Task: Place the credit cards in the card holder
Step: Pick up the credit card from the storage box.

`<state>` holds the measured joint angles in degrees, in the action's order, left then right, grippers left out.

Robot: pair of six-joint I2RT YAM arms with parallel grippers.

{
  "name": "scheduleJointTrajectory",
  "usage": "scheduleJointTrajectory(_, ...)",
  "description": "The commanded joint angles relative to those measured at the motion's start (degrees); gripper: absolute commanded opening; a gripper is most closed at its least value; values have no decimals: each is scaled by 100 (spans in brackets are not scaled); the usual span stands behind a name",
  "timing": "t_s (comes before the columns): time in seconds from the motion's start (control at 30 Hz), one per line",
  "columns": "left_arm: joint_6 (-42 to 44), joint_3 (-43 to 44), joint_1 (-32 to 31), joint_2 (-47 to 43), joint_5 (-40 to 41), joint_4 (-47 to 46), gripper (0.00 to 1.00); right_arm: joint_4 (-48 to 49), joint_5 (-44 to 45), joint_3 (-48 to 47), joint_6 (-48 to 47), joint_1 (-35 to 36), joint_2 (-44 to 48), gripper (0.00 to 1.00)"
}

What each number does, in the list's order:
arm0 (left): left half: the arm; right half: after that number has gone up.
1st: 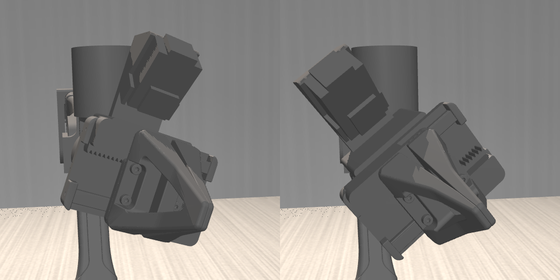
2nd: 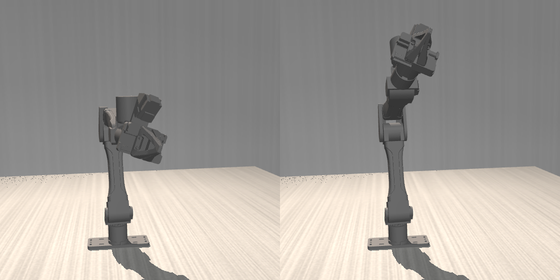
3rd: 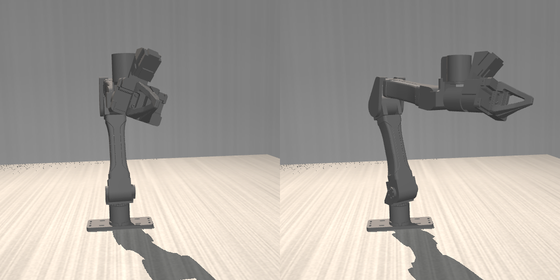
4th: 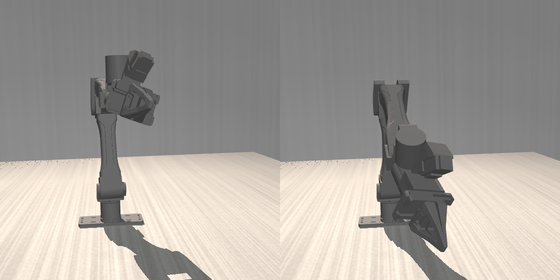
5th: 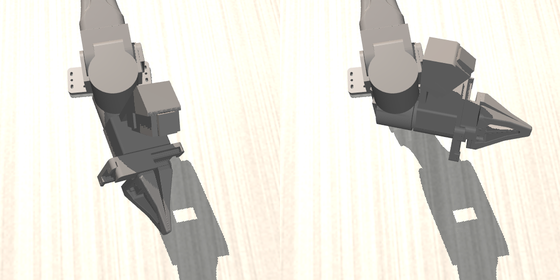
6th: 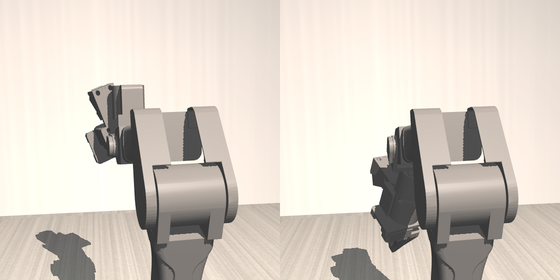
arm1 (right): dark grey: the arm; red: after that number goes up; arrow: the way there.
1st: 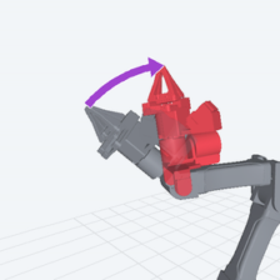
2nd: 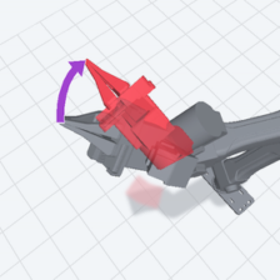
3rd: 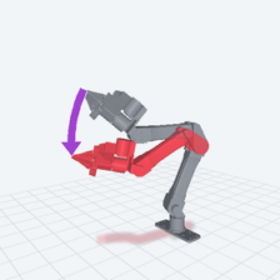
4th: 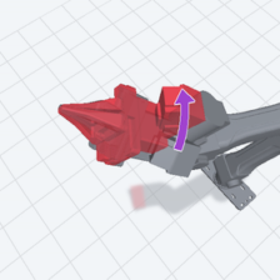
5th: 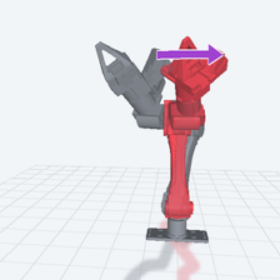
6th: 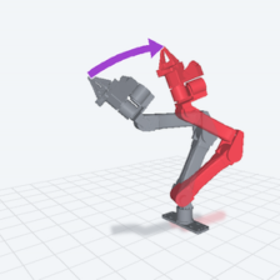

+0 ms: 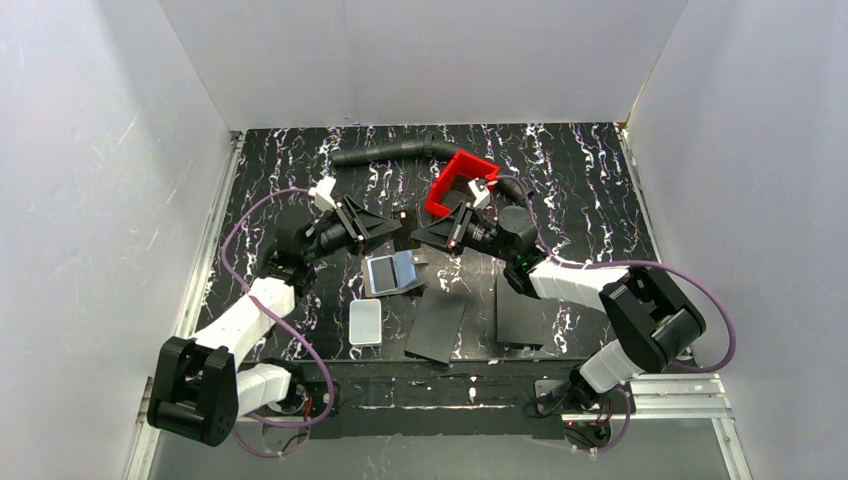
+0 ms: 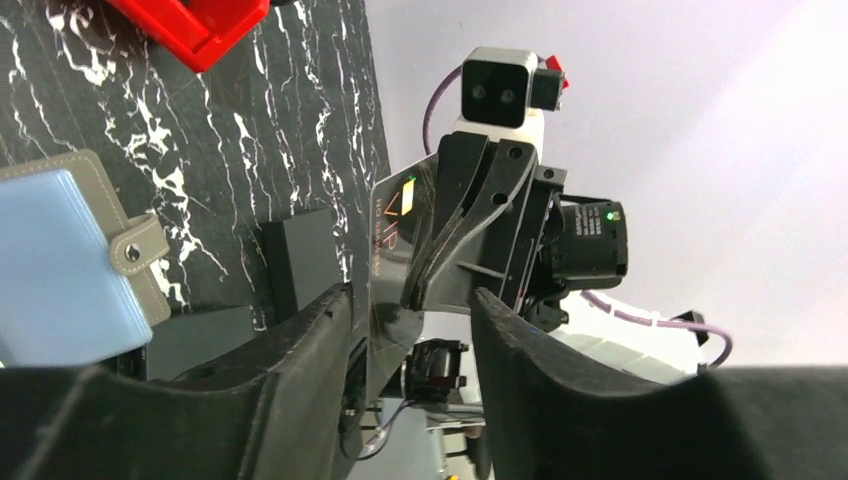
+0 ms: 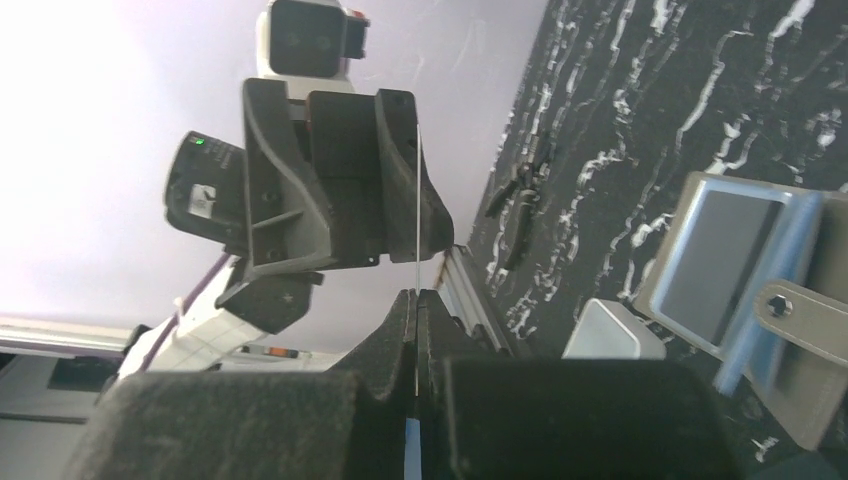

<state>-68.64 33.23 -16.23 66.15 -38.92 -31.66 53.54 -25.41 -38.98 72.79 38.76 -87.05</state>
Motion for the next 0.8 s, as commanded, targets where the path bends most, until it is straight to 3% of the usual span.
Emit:
scheduleJointTrajectory(0.0,386,-8,20,-163,107,606,49,-550,171,-118,-490,23,307,1)
scheduleJointTrajectory(0.2,1121,87,20,-408,512,2090,54,-1660,447,7,-1072,-136,658,1)
scheduleJointTrajectory(0.4,2141,903,14,-273,1837,4824,57,-3273,490,-329,-2050,-246,773,1)
scheduleJointTrajectory(0.77,2848,1804,-661,941,2375,5508,54,-4295,-55,-789,-2919,-247,381,1)
